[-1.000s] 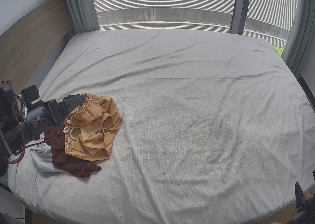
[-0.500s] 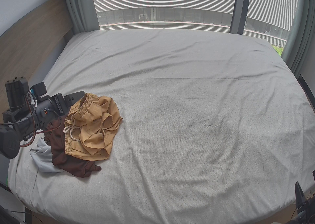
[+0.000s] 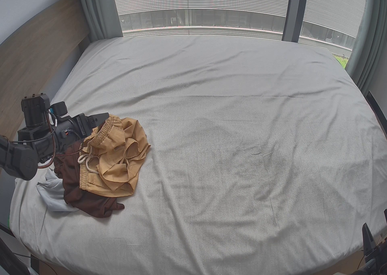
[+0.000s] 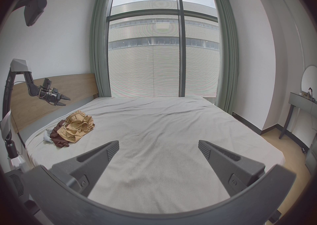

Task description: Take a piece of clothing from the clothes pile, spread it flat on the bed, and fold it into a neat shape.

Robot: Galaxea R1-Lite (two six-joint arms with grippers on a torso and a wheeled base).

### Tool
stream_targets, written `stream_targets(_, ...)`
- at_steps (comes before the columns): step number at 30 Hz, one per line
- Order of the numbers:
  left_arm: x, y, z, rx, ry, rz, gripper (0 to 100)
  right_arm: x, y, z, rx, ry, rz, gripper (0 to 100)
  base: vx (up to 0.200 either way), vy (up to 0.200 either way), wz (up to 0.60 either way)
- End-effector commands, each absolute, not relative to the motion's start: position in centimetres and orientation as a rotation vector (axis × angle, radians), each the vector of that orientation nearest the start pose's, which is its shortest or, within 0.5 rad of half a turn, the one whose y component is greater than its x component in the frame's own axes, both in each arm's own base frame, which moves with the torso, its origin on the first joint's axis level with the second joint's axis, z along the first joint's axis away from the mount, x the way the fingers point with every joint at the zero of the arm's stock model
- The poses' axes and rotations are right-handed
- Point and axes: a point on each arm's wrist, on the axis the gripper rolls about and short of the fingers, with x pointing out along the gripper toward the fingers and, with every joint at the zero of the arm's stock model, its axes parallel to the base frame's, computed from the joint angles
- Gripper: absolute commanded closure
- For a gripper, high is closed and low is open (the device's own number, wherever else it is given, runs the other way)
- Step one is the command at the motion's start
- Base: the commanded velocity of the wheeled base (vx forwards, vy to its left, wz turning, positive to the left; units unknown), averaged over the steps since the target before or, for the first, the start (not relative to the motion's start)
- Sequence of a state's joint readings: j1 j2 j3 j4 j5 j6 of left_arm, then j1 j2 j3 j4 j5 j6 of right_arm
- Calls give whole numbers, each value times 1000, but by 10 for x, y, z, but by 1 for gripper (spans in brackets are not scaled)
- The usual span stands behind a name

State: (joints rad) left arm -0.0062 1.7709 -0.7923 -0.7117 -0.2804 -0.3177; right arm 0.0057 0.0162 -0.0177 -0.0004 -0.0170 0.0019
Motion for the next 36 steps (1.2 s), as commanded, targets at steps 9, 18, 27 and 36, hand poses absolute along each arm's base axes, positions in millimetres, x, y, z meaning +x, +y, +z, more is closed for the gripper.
stream_targets(9,341,-4,147,-359,345,-243,0,-23,-1,76,3,2,-11,0,0,0,0)
stream_targets(18,351,1,146,-362,339,-236,0,-23,-1,76,3,2,-11,0,0,0,0)
stream_targets(27,368,1,132,-367,350,-235,0,-23,-1,76,3,2,-11,0,0,0,0)
stream_targets(36,386,-2,114,-368,374,-237,0,-23,0,76,3,2,-9,0,0,0,0)
